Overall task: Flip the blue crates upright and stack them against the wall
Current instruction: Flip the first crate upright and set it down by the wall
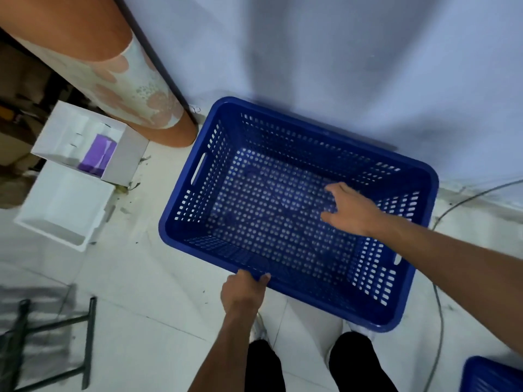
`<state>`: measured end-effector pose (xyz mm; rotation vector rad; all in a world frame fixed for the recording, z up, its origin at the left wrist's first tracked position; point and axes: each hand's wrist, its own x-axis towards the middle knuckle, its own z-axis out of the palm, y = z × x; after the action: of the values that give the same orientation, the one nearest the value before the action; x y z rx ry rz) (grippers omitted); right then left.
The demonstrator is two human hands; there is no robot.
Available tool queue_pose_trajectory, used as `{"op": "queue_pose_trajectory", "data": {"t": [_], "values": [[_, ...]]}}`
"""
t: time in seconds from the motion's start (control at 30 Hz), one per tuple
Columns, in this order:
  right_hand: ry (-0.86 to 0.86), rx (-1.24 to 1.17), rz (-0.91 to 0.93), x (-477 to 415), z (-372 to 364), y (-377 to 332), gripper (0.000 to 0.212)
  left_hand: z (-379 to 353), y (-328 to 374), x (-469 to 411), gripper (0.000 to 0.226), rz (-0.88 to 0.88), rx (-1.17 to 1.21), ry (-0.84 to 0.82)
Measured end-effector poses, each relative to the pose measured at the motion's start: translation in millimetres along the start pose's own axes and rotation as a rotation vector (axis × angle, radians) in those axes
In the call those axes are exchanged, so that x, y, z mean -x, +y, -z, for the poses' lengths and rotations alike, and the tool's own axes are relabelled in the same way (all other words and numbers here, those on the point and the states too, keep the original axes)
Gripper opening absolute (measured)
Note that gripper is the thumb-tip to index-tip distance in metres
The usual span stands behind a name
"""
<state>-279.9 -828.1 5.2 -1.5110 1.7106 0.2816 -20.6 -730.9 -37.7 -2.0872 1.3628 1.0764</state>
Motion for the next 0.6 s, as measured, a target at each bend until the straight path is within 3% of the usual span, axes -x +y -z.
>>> {"op": "queue_pose_trajectory", "data": {"t": [0.1,0.23,0.4,0.5,0.6], "values": [[-0.095,0.013,-0.016,37.9,-26.3,3.2,0.076,14.3,0.2,4.0,0.051,-0.246,-0.268,0.129],[-0.171,0.046,-0.009,75.6,-76.1,8.7,0.069,25.8,-1.2,-4.7,0.047,-0.517,-0.219,0.339],[-0.236,0.168,-0.038,105.5,-138.5,18.7,0.061,37.1,-9.8,-29.3,0.054,-0.665,-0.539,0.049],[-0.241,0.119,-0.09,111.1,-169.2,30.0,0.055,42.7,-27.7,-46.8,0.044,-0.66,-0.657,0.047],[-0.154,0.157,-0.098,111.5,-192.7,44.9,0.05,39.5,-38.4,-57.8,0.056,-0.712,-0.771,0.034]]}}
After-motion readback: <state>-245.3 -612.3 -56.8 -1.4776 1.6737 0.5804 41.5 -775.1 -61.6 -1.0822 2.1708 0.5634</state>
